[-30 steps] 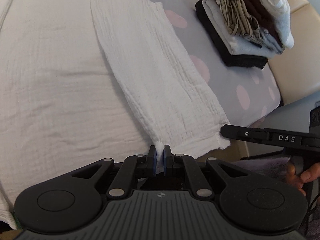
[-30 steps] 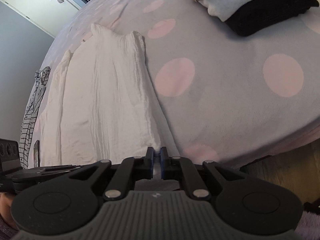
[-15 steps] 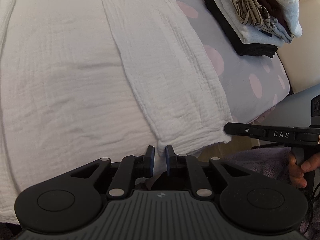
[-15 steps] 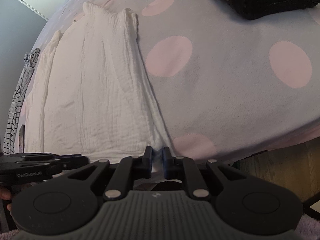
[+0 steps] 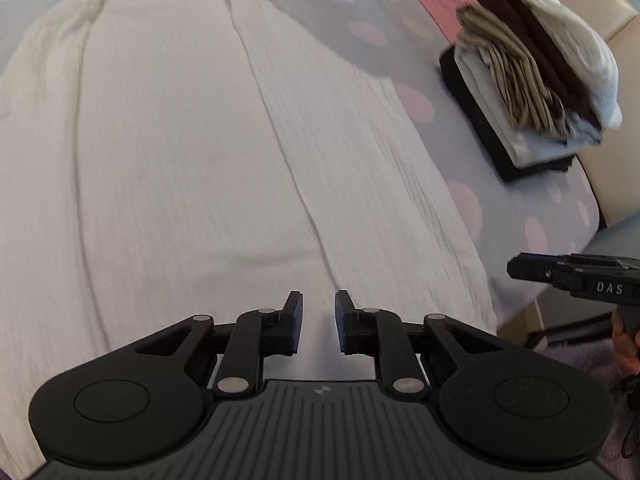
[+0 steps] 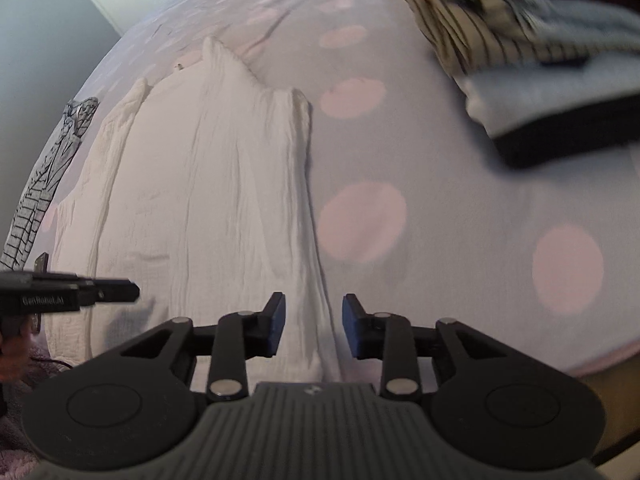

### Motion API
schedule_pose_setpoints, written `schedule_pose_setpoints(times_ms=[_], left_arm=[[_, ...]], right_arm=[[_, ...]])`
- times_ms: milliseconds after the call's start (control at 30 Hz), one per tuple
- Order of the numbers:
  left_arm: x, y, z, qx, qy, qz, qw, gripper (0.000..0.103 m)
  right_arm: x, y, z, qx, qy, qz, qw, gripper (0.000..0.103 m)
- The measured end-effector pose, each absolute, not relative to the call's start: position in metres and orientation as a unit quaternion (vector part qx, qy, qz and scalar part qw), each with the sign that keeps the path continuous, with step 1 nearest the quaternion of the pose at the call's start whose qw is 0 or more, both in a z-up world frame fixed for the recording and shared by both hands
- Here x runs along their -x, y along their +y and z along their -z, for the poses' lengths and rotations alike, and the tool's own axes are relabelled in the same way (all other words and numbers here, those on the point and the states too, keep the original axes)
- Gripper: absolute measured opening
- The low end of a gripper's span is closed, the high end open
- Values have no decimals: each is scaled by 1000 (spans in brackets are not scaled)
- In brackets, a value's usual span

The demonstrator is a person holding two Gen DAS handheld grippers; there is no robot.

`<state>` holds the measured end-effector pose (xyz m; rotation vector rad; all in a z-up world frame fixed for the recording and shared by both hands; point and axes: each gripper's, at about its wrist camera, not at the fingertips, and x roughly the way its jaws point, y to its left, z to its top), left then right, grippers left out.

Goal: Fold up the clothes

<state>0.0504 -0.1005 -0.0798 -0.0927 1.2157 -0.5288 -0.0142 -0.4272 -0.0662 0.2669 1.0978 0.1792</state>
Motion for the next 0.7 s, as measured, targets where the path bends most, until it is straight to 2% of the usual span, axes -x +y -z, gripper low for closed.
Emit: schedule_pose_setpoints(times_ms=[267, 467, 567, 700], left_arm=[[-120, -95, 74, 54, 532, 246, 809, 15], [-174, -100, 77, 46, 501, 253, 826, 30], [-206, -100, 77, 55, 478, 255, 839, 42], [-255, -104, 82, 54, 456, 249, 852, 43]], right_arm=[[-46, -420, 68, -102, 515, -93, 846, 39], [-99, -410, 70, -79, 497, -110, 857, 39], [-127, -407, 72, -79, 489, -108, 862, 39], [-155, -406, 76, -92, 488, -104, 861, 39]])
